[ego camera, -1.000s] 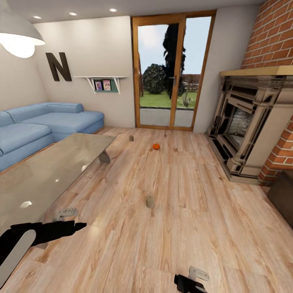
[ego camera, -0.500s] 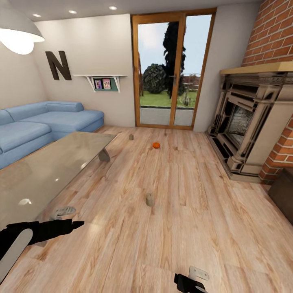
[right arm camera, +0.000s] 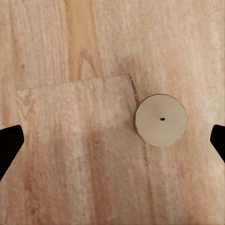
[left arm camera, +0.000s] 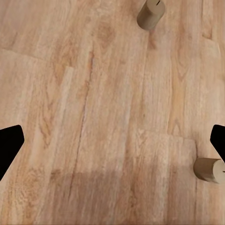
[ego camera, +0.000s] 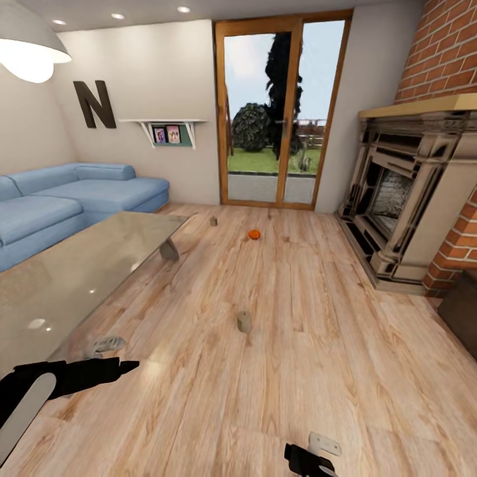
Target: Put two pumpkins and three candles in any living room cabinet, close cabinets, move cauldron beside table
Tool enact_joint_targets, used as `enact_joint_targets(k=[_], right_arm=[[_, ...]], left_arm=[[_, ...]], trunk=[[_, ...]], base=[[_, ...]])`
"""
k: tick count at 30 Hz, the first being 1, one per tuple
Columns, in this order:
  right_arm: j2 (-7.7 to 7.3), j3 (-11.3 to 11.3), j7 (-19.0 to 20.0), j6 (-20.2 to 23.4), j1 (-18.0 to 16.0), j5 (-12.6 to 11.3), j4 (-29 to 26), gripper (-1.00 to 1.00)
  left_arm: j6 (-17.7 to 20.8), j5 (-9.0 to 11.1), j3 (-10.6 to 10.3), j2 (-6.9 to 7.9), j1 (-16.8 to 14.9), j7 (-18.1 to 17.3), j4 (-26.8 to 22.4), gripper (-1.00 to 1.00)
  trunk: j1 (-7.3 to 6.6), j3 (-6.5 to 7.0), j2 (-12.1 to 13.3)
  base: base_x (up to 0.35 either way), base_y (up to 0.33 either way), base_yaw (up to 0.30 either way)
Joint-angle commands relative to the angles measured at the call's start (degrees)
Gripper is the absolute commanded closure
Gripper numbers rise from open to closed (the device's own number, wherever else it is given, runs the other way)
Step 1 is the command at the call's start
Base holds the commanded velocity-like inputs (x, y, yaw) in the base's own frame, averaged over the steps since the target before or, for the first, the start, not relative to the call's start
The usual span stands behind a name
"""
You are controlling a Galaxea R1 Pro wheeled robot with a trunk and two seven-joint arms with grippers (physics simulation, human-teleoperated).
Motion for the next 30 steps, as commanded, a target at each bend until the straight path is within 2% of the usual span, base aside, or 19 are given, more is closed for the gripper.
enact_joint_targets(k=[1, 8, 30], right_arm=[[-0.02, 0.46, -0.28, -0.30, -0.04, -0.61, 0.01, -1.00], [-0.11, 0.03, -0.28, -1.66, -0.04, -1.01, 0.09, -1.00], [-0.12, 0.04, -0.20, -1.84, -0.04, -1.06, 0.02, -1.00]], left_arm=[[0.17, -0.09, -0.05, 0.01, -0.04, -0.09, -0.01, -1.00], [0.10, -0.09, 0.12, -0.06, -0.04, -0.09, -0.02, -1.00], [0.08, -0.34, -0.28, -0.15, -0.04, -0.08, 0.06, -1.00]], trunk=[[0.22, -0.24, -0.44], [1.76, -1.49, -3.25], [6.59, -5.44, -12.07]], base=[[0.000, 0.000, 0.000], [0.000, 0.000, 0.000], [0.000, 0.000, 0.000]])
